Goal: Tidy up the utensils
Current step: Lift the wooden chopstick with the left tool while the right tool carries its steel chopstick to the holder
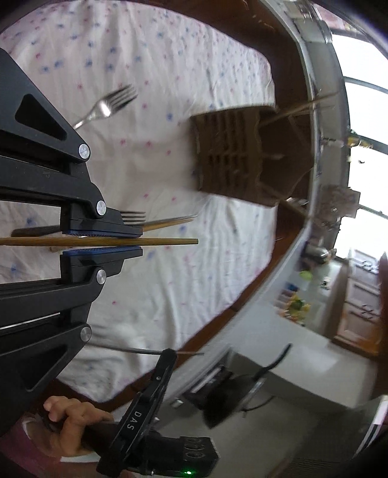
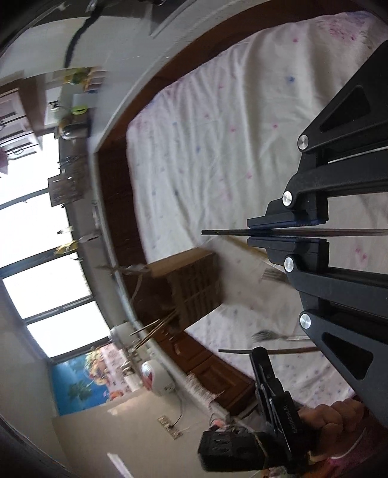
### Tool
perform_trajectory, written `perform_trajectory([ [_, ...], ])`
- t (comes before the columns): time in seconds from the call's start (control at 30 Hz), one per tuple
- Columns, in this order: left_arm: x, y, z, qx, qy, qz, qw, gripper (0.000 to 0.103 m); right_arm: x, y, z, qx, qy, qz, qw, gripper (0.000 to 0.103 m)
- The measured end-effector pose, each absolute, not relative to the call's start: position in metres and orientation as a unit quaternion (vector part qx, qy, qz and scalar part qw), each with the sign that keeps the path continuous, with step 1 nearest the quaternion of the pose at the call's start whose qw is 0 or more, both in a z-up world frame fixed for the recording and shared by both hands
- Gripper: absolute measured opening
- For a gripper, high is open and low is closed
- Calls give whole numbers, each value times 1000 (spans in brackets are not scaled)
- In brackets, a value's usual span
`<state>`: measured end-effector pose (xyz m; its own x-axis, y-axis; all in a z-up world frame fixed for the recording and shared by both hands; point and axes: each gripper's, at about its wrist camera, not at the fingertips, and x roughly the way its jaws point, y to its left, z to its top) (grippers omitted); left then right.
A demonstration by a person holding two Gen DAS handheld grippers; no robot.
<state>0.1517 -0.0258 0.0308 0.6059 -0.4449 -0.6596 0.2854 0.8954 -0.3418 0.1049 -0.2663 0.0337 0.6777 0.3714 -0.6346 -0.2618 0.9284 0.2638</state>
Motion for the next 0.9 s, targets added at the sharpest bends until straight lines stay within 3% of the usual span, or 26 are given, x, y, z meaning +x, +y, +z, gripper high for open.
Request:
perform_trajectory([
  [0.9,86,62,84,-175,263,-127,940,4,122,-237,76,76,298,213,927,5],
])
